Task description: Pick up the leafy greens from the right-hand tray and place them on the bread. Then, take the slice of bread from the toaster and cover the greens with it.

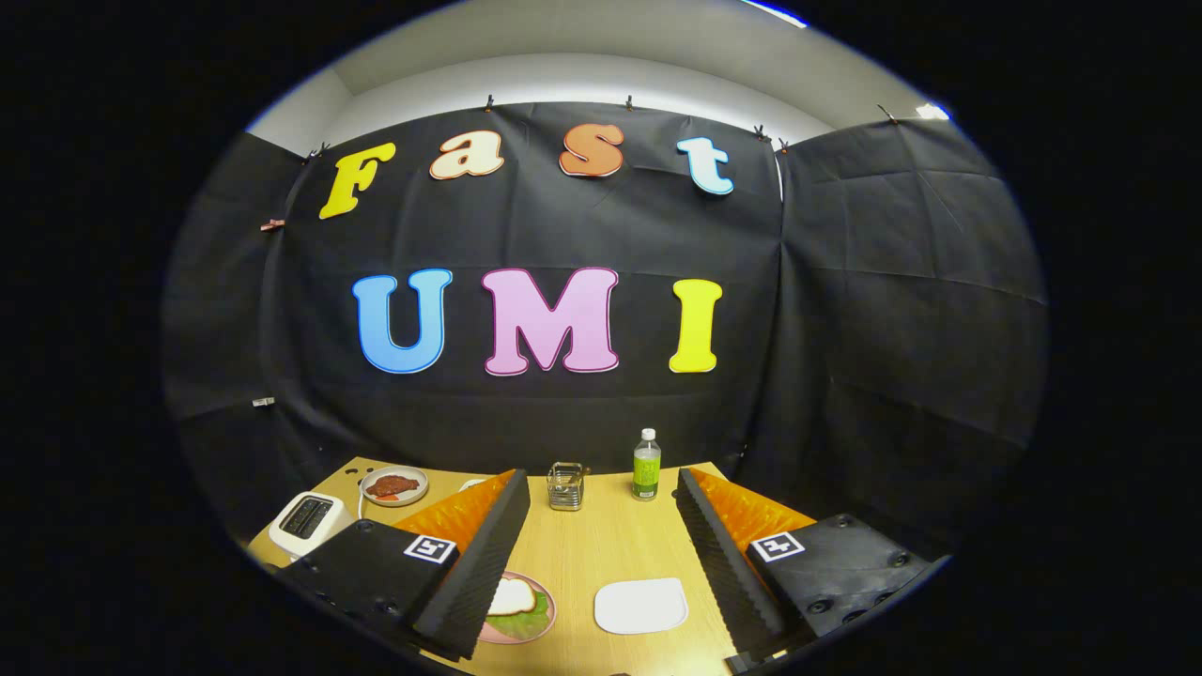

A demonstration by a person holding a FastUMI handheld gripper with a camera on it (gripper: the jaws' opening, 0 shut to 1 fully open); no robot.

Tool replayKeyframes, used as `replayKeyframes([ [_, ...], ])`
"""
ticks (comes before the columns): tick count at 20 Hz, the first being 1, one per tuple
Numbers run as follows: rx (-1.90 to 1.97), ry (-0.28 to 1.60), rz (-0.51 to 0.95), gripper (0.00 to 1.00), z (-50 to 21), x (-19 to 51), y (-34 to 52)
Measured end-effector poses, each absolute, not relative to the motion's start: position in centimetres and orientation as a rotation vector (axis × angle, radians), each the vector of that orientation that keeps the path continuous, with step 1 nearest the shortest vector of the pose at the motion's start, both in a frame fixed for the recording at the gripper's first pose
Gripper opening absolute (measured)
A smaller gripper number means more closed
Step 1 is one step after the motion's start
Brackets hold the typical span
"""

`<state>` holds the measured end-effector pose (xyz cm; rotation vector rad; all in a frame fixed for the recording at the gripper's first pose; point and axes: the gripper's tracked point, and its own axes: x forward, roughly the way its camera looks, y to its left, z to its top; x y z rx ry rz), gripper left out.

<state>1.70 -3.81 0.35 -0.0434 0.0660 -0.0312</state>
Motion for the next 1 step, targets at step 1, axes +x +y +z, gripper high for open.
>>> replayKeyframes([
  [1, -0.067, 0.063, -0.024, 0.98, 0.35, 1.89, -4.49],
])
